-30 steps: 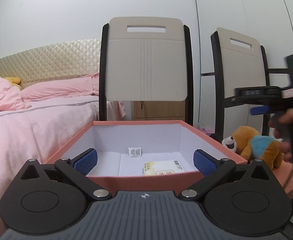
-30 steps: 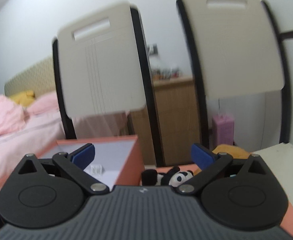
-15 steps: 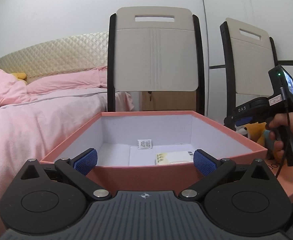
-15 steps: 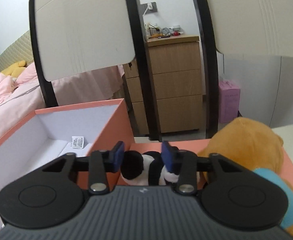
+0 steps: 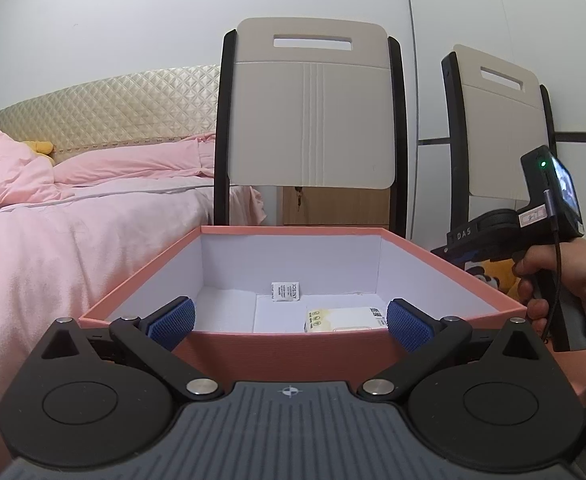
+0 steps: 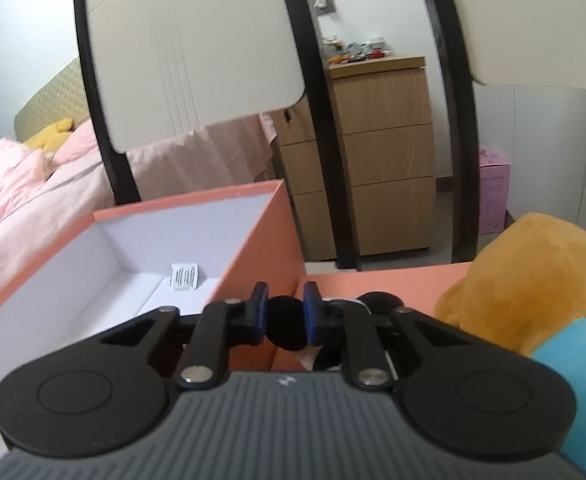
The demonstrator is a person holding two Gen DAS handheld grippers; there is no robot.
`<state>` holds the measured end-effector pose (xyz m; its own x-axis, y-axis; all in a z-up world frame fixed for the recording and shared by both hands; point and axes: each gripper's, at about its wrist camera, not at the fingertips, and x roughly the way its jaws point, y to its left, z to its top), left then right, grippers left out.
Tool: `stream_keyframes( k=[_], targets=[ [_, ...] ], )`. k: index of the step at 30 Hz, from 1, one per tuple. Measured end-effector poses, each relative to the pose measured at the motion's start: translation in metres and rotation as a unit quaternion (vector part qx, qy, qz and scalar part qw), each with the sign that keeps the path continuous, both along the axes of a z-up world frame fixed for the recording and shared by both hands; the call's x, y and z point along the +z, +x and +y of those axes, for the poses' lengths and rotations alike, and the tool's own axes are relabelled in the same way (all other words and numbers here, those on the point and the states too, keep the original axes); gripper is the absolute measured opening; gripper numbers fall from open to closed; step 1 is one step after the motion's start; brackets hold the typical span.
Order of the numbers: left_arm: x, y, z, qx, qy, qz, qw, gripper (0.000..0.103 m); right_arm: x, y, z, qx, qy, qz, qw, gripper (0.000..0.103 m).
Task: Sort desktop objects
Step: 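Move the right gripper toward the panda plush on the tray, then grasp the panda plush with the right gripper and lift it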
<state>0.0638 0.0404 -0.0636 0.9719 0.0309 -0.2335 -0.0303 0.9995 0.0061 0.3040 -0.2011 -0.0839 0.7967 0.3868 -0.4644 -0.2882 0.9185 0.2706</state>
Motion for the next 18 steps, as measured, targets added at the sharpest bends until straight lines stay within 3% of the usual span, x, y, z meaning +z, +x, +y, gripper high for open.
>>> stream_keyframes(
  k=[3,6,11,18],
  targets=[
    [0.002,-0.002,0.001,-0.001,-0.005,-0.005,1.0000,0.103,0.012,-0.010,0.002,-0.008,0.005,-0.023,1.000,0.016],
    [0.004,-0.005,0.002,-0.002,-0.007,-0.010,0.9999,0.103,0.026,-0.024,-0.002,-0.019,0.012,-0.048,0.999,0.006],
    [0.006,-0.007,0.003,-0.001,-0.011,-0.014,0.9998,0.103,0.053,-0.042,-0.005,-0.028,0.004,-0.075,0.997,0.006],
    [0.007,-0.008,0.003,0.002,-0.016,-0.018,0.9997,0.103,0.057,-0.040,-0.006,-0.017,0.003,-0.070,0.997,0.006]
  ],
)
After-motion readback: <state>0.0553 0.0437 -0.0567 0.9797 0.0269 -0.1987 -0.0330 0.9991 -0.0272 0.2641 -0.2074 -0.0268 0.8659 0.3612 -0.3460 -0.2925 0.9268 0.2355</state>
